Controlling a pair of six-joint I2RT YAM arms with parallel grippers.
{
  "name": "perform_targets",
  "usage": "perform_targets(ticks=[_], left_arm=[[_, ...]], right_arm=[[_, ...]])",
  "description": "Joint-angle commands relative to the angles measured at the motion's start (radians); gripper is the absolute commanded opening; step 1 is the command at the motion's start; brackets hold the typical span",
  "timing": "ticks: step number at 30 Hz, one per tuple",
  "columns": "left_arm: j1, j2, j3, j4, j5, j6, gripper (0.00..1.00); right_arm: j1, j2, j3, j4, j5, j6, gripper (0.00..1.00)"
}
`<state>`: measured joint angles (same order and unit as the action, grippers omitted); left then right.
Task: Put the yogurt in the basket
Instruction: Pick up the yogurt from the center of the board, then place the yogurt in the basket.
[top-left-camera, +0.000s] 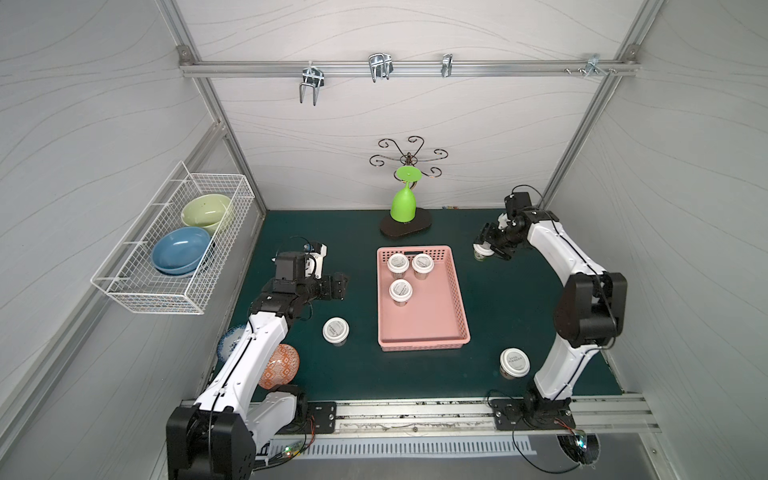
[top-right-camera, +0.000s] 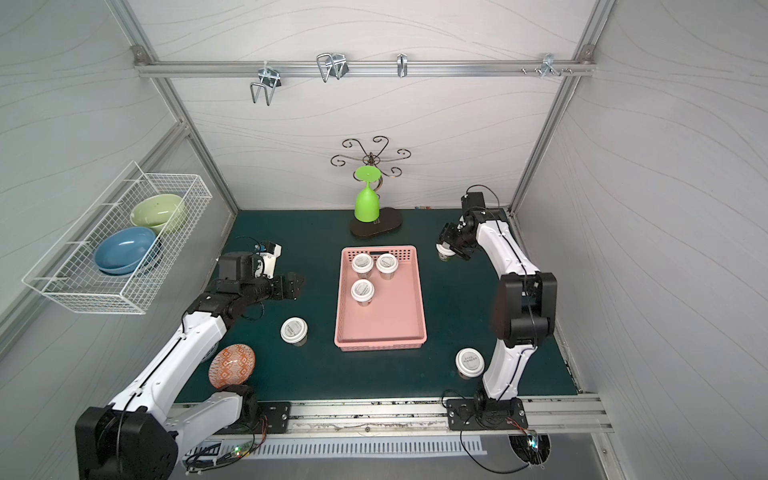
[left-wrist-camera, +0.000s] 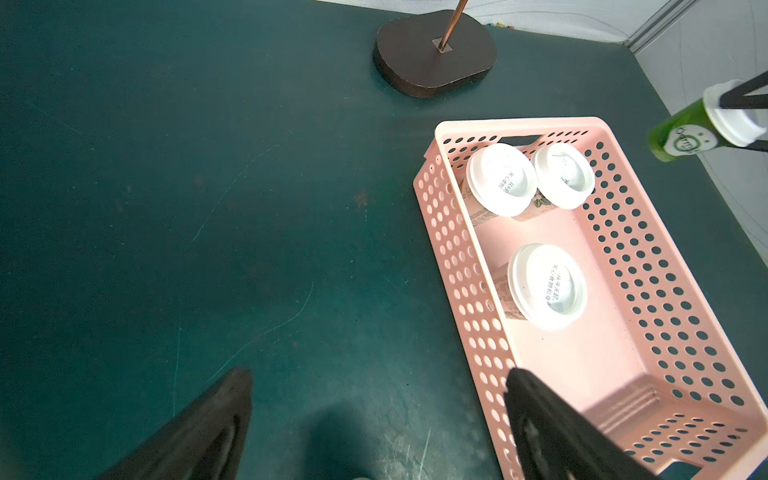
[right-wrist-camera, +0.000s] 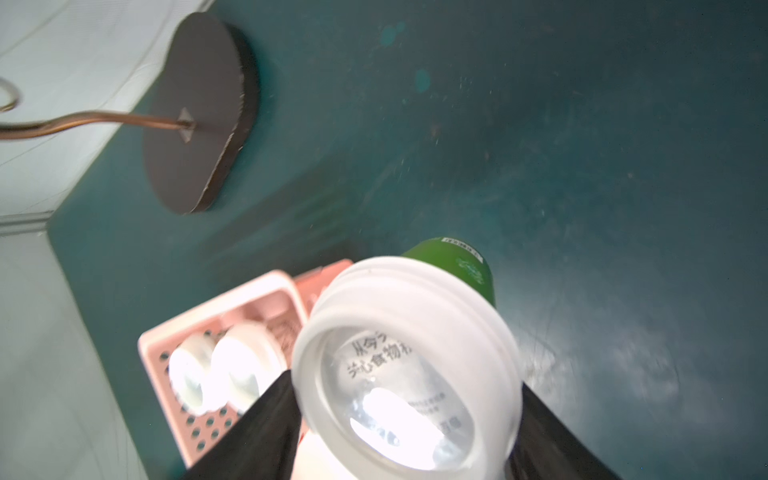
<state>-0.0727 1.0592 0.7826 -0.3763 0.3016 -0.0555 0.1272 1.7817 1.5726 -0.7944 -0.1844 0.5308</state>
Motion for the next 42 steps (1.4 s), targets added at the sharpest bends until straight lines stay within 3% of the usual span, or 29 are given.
perform_targets(ticks=[1,10,19,26,42], left_arm=[[-0.001,-0.016,0.007,0.036,-0.014,0.015,0.98],[0.008,-0.007,0.01,0.03,-0.016,0.024,0.98],[0.031,0.003,0.01,0.03,-0.003,0.015,0.98],[0.039,0.011,0.011,0.031,-0.008,0.018,0.98],[0.063,0.001,0.015,0.015,-0.001,0.038,0.99]], right_arm=[[0.025,-0.092,-0.058,-0.023,-0.017,-0.021,0.73],[0.183,-0.286,-0.147,-0.086,0.0,-0.033,0.73],[0.394,-0.344,-0.23,-0.046,0.019,0.041,0.73],[0.481,-0.274,-0.277,0.031,0.012,0.072,0.73],[0.5,-0.04,-0.271,0.169,-0.016,0.048,0.75]])
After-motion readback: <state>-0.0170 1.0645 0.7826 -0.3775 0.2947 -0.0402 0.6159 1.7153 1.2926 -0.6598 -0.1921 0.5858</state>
